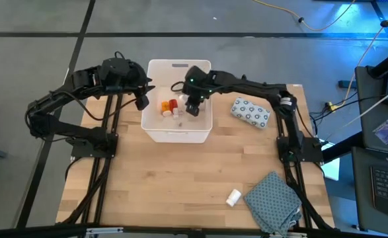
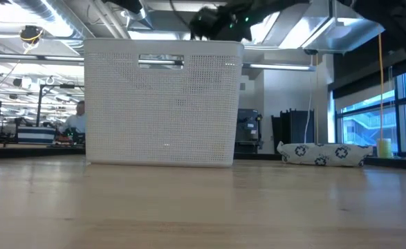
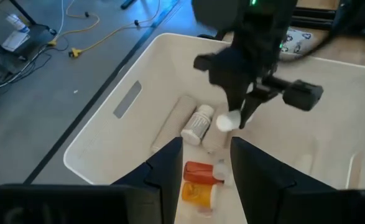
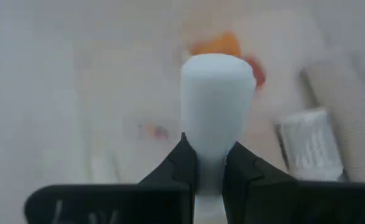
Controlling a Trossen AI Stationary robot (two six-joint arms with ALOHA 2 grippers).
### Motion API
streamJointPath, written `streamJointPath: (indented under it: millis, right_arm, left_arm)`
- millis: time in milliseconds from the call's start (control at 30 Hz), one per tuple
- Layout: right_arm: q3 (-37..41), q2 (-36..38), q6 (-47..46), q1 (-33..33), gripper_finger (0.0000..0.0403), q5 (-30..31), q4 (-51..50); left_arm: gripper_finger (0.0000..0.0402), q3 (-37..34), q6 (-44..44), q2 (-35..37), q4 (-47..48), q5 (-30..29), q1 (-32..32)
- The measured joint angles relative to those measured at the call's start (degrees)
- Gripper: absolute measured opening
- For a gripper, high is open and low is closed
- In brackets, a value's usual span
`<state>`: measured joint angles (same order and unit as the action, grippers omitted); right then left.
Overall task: Pick & place medical supplies in basket/bin
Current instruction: Put the white gauze into the white bin, then put the white pill bottle into the white bin
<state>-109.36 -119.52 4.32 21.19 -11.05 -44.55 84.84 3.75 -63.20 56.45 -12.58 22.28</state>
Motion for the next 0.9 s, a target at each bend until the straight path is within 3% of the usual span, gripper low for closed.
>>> streamJointPath:
  millis: [233, 533, 900]
  right_arm:
    - [0.0, -3.3, 8.0, -0.1, 0.0041, -0.2, -6.2]
    - [0.0, -4.5, 8.2, -0.1, 0.0055, -0.2, -8.3]
    - [0.0, -4.5, 7.4, -0.1, 0.0178, -0.2, -11.2]
  left_arm:
    - [0.0127, 0.0, 0.0, 0.0, 0.1, 0.0, 0.0]
    - [0.0127, 0.0, 0.6, 0.0, 0.7, 0.0, 0.0]
    - [0.0128, 0.0, 0.4, 0.0, 2.1, 0.0, 0.0]
